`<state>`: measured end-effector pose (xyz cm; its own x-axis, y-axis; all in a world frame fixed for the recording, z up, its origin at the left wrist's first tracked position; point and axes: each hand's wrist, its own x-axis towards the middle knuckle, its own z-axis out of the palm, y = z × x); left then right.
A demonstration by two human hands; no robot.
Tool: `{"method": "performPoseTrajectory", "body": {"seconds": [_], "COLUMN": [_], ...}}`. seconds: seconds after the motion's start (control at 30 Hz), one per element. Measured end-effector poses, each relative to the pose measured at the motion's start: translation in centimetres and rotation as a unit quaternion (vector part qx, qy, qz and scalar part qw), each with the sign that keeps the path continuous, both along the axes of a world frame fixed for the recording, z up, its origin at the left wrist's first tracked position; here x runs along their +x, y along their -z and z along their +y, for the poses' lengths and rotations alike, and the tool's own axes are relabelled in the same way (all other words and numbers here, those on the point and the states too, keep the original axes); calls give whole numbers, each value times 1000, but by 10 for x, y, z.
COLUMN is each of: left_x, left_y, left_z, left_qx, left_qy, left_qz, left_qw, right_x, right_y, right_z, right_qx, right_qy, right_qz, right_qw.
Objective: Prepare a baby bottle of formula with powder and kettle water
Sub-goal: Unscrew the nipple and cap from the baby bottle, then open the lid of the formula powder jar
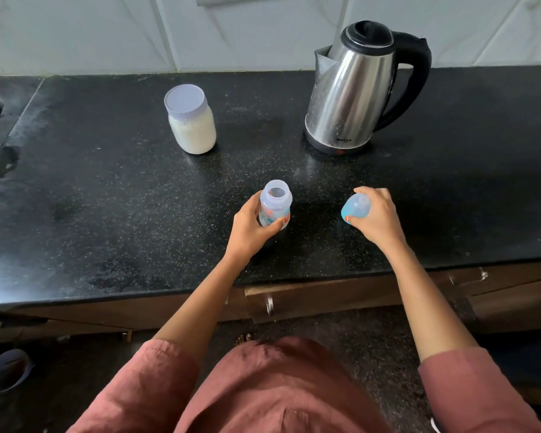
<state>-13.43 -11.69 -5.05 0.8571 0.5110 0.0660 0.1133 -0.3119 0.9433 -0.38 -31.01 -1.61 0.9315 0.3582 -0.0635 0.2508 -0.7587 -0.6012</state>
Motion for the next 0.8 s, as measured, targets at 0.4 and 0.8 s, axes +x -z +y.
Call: {"method": "performPoseTrajectory", "body": {"seconds": [0.4, 0.8], "left_x": [-1, -19], "left_y": [7, -1], "left_z": [-1, 18], "left_qx": [-27, -92], "left_qy": [-15, -92], "left_qz": [2, -48], "left_qw": [1000, 990], "right_x": [2, 9], "right_y": [6, -33], "right_z": [-2, 86], "right_qx": [18, 210], "right_qy": [-6, -132], "right_qz": [-34, 15], "right_qw": [999, 969]}}
